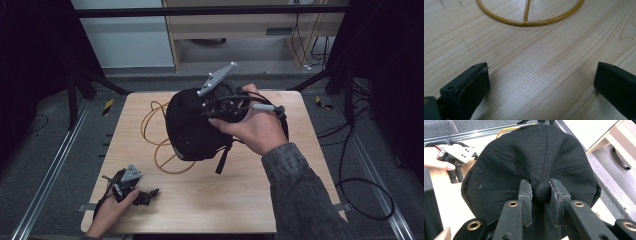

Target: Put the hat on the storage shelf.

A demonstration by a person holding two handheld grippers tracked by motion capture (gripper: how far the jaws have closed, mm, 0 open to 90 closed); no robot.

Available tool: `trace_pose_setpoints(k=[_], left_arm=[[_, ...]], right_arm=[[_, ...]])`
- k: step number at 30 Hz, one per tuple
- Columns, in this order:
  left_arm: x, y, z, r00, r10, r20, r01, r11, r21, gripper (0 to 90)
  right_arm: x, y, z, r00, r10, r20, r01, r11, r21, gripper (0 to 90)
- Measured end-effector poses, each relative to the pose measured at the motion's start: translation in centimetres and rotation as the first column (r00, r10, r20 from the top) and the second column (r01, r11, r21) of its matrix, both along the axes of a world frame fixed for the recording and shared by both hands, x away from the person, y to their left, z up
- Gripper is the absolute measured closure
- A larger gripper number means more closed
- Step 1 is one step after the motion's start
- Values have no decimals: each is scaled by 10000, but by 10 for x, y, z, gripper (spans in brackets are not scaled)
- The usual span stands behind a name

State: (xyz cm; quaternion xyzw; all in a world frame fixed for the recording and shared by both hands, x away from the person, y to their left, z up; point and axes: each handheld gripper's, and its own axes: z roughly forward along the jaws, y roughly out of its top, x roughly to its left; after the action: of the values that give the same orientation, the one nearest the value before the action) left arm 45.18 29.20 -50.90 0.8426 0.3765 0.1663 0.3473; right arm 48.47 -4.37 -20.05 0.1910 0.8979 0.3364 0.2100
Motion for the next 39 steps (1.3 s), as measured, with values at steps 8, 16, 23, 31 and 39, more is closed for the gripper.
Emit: trace_pose_setpoints(k=[8, 16, 23, 31, 39], left_arm=[[0, 0, 0, 10000, 5, 5, -5, 10000, -1, 0], [0, 0, 0, 10000, 9, 21, -9, 10000, 0, 0], [0, 0, 0, 10000, -24, 9, 24, 10000, 41, 0], [0, 0, 0, 10000, -16, -14, 16, 10000, 11, 0], [0, 0, 0, 10000, -13, -14, 13, 10000, -6, 0]], right_arm=[[4, 15, 6, 9998, 69, 160, -67, 9999, -93, 734], [19, 35, 14, 9996, 146, 256, -140, 9996, -244, 734], [32, 51, 14, 9996, 239, 150, -236, 9994, -244, 734], [41, 69, 12, 9996, 264, 43, -262, 9987, -444, 733], [49, 76, 8, 9998, 174, -74, -176, 9991, -380, 733]])
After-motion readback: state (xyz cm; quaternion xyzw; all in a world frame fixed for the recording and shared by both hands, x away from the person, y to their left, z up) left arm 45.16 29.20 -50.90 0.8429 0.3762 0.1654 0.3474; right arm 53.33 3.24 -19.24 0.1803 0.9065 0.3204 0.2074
